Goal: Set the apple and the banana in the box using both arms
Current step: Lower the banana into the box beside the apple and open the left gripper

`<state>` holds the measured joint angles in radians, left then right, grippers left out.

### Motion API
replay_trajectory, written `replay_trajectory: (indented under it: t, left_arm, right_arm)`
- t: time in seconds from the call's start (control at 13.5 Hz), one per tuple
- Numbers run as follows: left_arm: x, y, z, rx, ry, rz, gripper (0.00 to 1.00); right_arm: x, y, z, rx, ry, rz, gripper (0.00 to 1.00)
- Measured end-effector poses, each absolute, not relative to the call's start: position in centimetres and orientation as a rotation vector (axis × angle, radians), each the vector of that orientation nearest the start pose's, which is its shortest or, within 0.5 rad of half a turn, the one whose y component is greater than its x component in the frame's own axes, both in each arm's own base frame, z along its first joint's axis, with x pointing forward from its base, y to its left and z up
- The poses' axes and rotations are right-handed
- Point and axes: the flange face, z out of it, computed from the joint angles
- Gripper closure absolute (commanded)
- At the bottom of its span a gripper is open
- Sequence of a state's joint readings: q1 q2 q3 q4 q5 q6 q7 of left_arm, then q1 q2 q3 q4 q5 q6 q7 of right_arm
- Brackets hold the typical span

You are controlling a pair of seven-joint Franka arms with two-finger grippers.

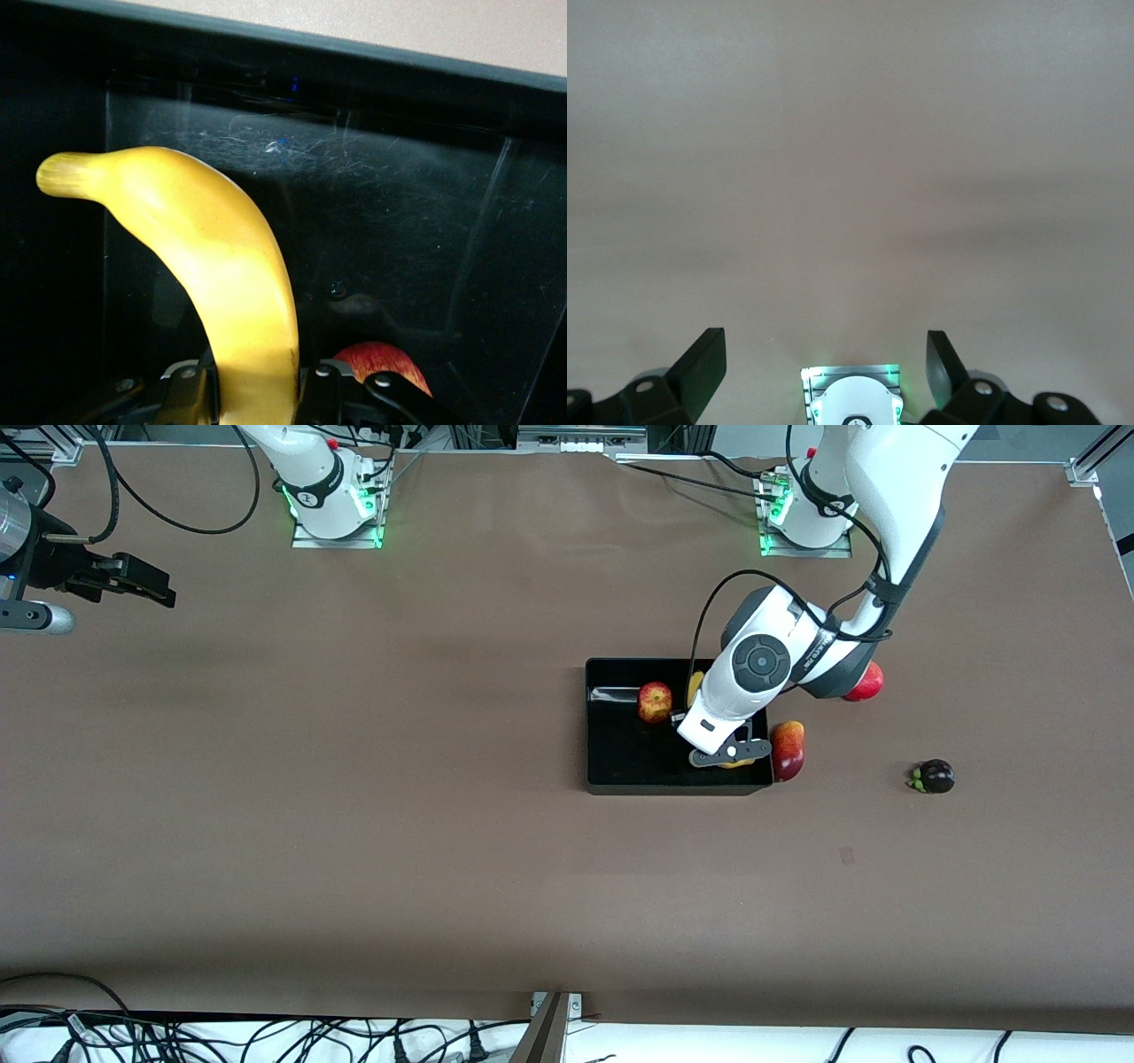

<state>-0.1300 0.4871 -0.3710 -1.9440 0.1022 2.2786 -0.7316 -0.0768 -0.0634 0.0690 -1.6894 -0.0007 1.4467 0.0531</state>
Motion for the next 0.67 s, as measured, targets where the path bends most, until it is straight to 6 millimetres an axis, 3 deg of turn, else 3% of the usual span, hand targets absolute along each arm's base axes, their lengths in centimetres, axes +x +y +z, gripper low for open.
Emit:
replay_trajectory:
  t: [0.67]
  left_arm:
    - [53.8, -28.0, 20.9, -3.132, -0.302, 0.261, 1.00]
  right_arm:
    - [51.8, -0.3, 59.4, -3.137, 0.096, 0.282, 0.00]
